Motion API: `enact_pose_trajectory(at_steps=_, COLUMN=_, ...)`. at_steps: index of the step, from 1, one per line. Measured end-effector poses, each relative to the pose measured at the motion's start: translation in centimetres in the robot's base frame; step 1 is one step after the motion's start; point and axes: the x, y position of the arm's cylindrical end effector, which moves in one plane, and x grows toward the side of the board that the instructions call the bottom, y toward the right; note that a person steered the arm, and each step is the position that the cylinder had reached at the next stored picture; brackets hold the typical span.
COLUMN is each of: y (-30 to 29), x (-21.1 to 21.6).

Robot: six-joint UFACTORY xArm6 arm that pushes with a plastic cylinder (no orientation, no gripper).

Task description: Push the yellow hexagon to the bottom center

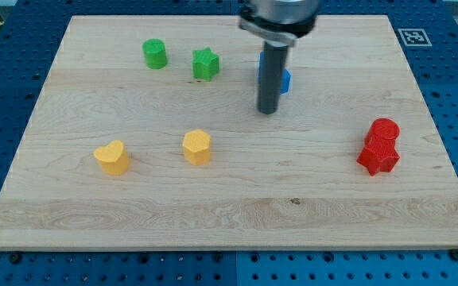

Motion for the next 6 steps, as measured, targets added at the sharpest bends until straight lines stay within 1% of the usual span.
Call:
enact_pose_trajectory(at_steps=1, y=-7.2, x=1.6)
enact_pose_trajectory(at_steps=2, y=-9.7, x=4.6)
enact_pose_trajectory(at_steps=3, y=-8.1, x=8.3)
enact_pose_trajectory(at_steps=4, y=-3.2, x=8.8)
enact_pose_trajectory(at_steps=5, y=-5.9, x=8.5)
enact_pose_trajectory(at_steps=6, y=-9.9, x=10.5)
